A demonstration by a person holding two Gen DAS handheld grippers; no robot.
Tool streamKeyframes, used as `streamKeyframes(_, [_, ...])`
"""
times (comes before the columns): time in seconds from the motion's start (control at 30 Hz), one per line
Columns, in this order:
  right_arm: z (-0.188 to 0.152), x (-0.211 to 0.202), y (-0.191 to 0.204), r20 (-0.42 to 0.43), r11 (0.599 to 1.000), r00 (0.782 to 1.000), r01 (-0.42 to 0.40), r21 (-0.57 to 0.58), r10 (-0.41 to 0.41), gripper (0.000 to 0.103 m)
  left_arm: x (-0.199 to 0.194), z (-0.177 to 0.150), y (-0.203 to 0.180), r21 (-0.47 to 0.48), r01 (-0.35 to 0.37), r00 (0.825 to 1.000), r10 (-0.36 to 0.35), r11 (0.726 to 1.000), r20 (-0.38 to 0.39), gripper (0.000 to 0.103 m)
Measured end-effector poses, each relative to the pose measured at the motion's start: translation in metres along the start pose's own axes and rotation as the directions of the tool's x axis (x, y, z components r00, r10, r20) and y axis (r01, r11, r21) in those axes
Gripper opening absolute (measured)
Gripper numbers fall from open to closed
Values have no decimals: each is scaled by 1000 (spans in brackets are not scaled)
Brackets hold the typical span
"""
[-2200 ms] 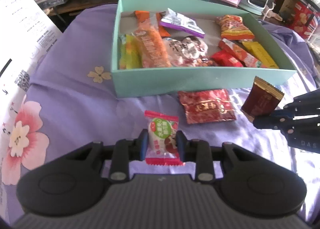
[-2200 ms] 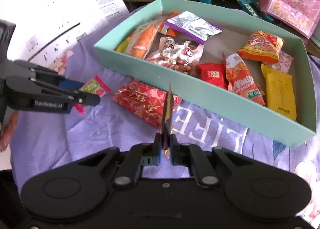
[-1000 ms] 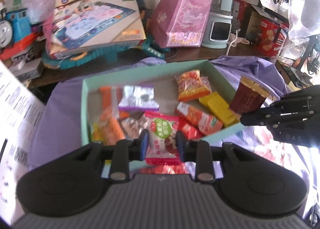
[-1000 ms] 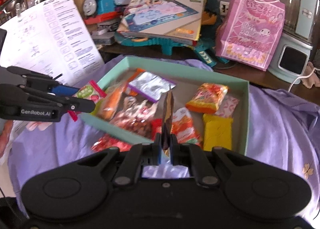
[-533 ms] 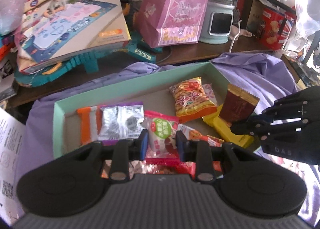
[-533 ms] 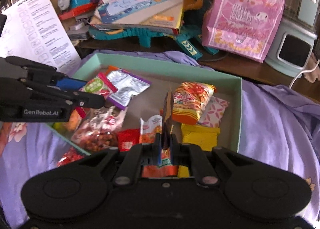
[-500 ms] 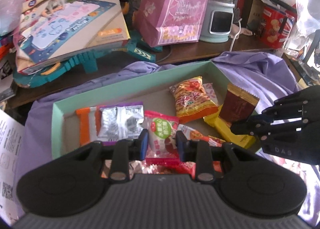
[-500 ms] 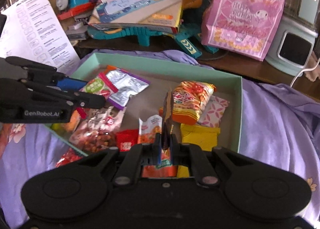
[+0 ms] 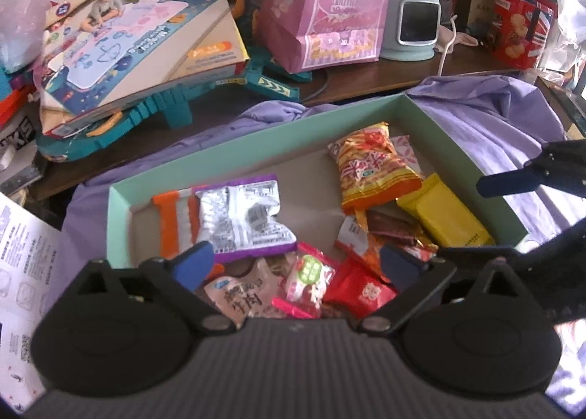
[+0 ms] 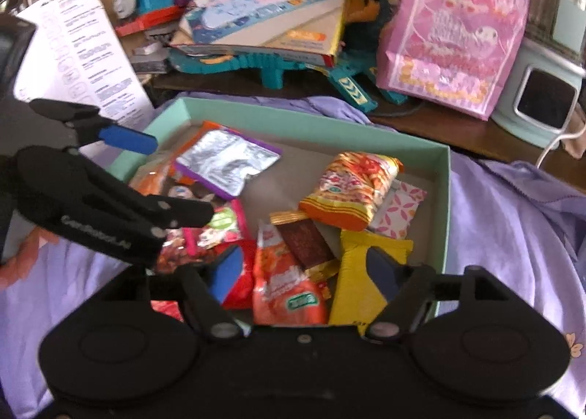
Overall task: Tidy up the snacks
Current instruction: 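Lower both snacks into the box and open both tools, then grasp pink candy stick with right tool while left tool grasps red wrapper packet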
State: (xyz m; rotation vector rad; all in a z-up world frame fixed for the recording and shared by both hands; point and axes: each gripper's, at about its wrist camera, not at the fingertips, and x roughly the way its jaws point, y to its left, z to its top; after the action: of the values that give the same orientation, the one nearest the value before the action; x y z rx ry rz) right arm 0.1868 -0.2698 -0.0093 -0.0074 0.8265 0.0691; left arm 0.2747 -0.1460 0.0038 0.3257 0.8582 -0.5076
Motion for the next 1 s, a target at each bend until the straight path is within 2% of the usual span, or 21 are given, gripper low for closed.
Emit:
streamKeyframes(0.33, [-31, -72, 39, 36, 994, 997, -64, -91, 67, 81, -68, -32, -3, 6, -21, 999, 21, 1000, 37, 103])
streamKeyframes(0.57, [-78, -105, 76, -23, 973, 988, -152, -174, 150, 81, -97, -79, -6, 1, -17, 1000, 17, 1000, 23, 103])
streamKeyframes(0.7, [-111, -98, 101, -108, 954, 977, -203, -220, 182, 70, -91, -104, -5, -20, -16, 1000, 15, 1000, -20, 103])
streamKeyframes(0.77, [-126, -92, 112, -160, 943, 967, -234, -239, 199, 55, -87, -115, -4, -20, -16, 999, 15, 1000, -39, 103])
streamKeyframes(0.83, [-140, -85, 122, -203, 931, 956, -259, -259, 209, 46, -82, -124, -4, -17, -19, 998, 18, 1000, -57, 103])
streamKeyframes(1.0, [-158, -70, 135, -277, 906, 938, -292, -306, 209, 43, -68, -134, 4, -37, -29, 995, 26, 999, -98, 103])
